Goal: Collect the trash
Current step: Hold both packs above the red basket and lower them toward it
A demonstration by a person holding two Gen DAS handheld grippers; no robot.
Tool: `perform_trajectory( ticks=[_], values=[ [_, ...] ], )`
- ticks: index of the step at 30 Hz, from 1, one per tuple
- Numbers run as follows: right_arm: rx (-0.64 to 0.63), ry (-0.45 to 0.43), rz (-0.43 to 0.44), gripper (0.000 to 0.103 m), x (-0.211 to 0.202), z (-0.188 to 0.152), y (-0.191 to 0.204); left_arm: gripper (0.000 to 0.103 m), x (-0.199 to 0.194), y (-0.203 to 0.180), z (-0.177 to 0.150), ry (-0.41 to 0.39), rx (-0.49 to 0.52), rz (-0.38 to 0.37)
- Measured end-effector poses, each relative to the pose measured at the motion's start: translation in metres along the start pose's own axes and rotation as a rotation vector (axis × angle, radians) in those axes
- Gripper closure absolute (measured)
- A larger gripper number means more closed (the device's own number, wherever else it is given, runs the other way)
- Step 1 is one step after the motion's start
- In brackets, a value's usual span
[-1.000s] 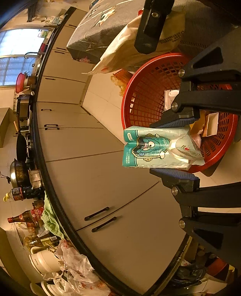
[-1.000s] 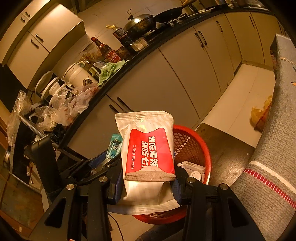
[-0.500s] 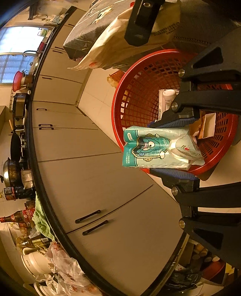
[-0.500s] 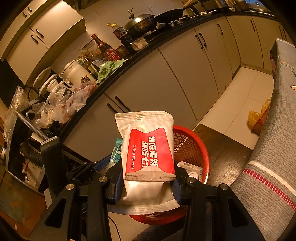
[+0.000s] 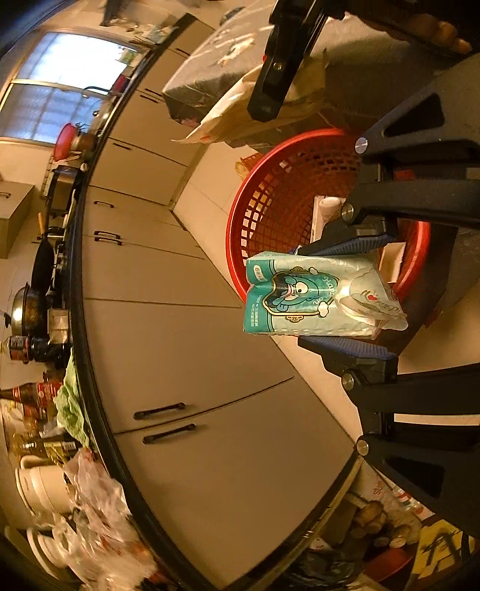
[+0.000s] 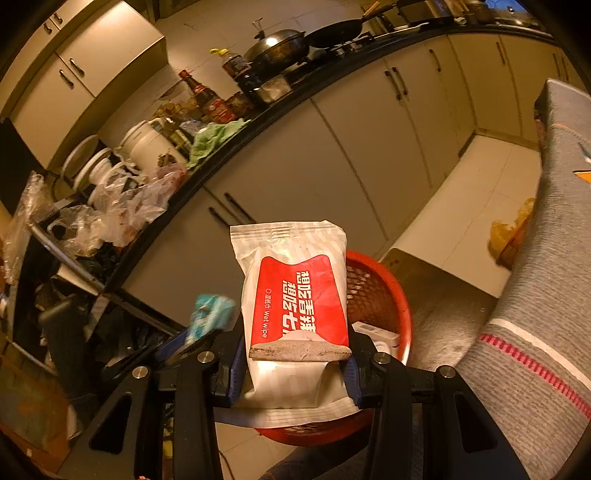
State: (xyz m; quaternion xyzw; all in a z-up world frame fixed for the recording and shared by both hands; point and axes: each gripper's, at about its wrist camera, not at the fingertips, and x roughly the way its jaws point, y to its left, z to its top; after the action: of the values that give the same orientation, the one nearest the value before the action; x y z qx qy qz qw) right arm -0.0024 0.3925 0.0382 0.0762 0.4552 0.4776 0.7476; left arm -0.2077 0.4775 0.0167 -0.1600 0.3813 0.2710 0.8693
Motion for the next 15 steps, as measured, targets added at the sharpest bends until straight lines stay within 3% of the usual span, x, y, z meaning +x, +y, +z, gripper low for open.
perform_trajectory(
  ticks=[15],
  values=[
    [-0.108, -0.111, -0.078, 0.057, -0.081, -0.026, 0.046, 0.064, -0.059, -0.012, -0.014, -0.077, 0.022, -0.033]
  ],
)
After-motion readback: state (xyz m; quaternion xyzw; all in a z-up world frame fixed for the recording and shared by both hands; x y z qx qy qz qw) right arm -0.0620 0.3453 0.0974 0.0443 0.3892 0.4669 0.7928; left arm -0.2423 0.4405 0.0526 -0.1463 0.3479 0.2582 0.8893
